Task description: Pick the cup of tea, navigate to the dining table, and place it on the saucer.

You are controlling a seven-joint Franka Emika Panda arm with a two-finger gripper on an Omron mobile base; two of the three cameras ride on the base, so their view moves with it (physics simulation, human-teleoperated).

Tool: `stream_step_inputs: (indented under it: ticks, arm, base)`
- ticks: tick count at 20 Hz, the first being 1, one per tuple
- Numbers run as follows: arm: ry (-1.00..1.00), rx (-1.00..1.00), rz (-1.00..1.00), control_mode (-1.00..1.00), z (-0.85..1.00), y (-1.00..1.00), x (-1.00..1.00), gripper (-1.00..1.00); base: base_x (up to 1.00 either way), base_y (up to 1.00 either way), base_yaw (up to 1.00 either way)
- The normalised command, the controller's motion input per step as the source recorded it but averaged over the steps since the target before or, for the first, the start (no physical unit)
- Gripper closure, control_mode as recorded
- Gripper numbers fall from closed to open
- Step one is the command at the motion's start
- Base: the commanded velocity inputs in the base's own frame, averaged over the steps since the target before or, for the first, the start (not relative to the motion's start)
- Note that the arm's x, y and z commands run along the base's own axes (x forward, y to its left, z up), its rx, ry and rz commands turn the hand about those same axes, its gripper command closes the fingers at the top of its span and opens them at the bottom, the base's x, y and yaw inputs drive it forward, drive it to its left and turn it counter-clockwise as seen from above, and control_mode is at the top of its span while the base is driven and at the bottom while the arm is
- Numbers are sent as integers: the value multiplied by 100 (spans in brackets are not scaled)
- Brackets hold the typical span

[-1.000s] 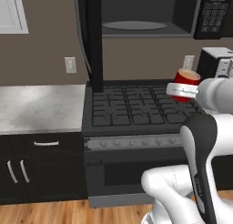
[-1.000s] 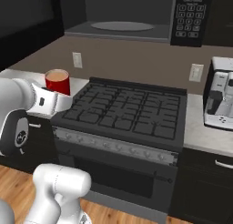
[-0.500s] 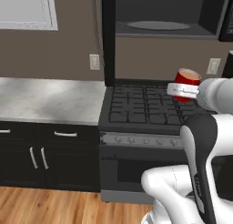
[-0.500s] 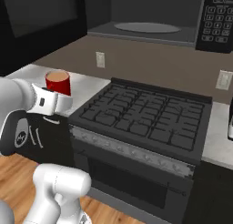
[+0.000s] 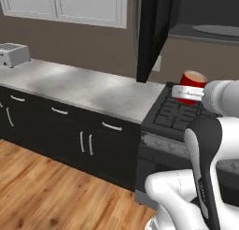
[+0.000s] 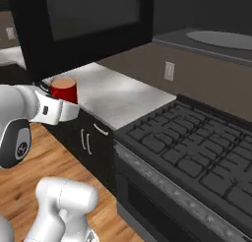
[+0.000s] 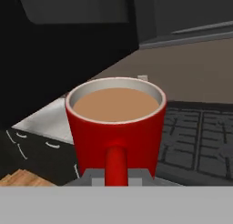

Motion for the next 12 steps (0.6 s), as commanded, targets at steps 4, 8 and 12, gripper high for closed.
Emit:
stream_step_inputs:
  ticks: [4, 8, 12]
  arm:
    - [0, 0, 0, 100, 0, 0, 0, 100]
    - [0, 0, 0, 100, 0, 0, 0, 100]
    - [0, 0, 0, 100, 0, 0, 0, 100]
  base:
    - [-36, -22, 95]
    - [-37, -13, 99]
    - [-32, -4, 100]
